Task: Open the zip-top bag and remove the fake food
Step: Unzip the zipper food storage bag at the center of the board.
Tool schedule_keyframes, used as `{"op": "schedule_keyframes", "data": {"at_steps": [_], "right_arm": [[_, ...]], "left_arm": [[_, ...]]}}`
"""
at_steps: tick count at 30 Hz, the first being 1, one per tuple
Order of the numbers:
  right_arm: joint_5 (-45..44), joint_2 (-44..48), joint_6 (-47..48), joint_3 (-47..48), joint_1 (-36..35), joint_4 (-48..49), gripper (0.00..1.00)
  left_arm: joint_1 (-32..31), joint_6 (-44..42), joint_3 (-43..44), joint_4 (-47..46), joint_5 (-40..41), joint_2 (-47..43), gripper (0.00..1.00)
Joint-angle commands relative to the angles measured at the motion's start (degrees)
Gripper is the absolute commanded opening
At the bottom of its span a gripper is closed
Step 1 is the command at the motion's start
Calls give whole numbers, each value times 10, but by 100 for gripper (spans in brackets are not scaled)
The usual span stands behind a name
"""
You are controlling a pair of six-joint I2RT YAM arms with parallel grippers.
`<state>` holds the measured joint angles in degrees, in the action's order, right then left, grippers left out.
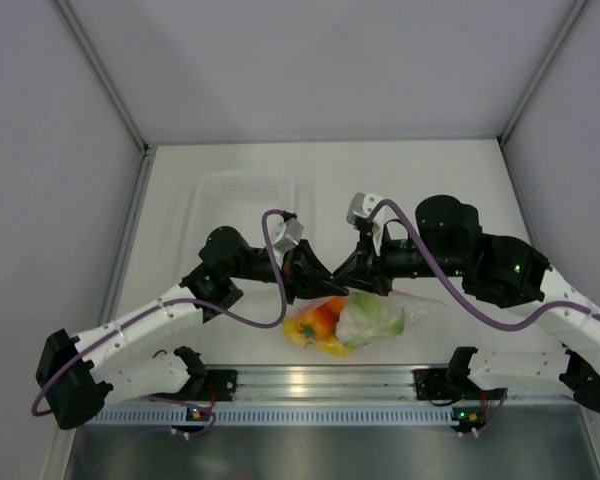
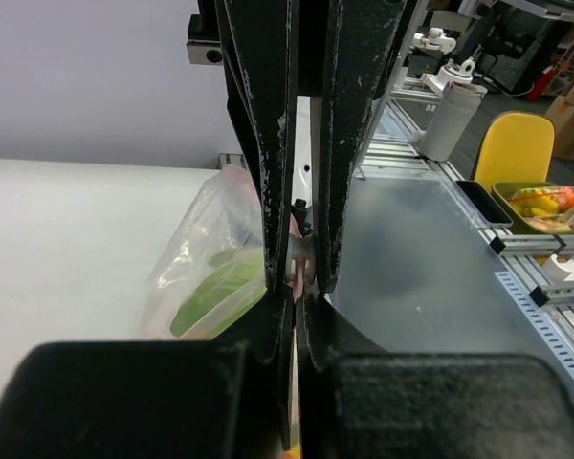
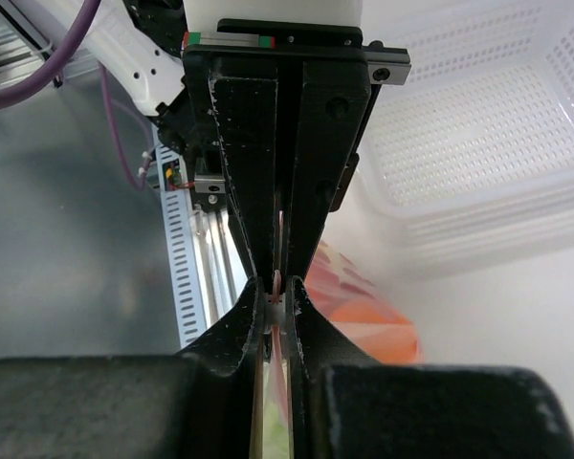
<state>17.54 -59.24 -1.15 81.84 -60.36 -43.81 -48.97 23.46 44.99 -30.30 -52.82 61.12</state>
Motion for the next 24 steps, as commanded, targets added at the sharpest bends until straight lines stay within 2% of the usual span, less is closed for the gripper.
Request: {"op": "schedule_keyframes", "data": {"at_steps": [1, 7, 16, 19, 24], "right_arm": [[24, 11, 6, 1, 3, 12, 0], [8, 18, 31, -23, 3, 20, 0], [-72, 63, 50, -82, 5, 16, 0], [-101, 82, 50, -97, 7, 10, 0], [-139, 105, 45, -112, 9, -6, 0]], "left_arm": [[-2, -25, 29, -24, 29, -21, 0], [-1, -35, 31, -1, 58, -30, 0], [-1, -44, 19, 40, 124, -62, 0], [-1, -51, 12, 69, 198, -83, 0], [0, -42, 3, 108, 366, -106, 0]]}}
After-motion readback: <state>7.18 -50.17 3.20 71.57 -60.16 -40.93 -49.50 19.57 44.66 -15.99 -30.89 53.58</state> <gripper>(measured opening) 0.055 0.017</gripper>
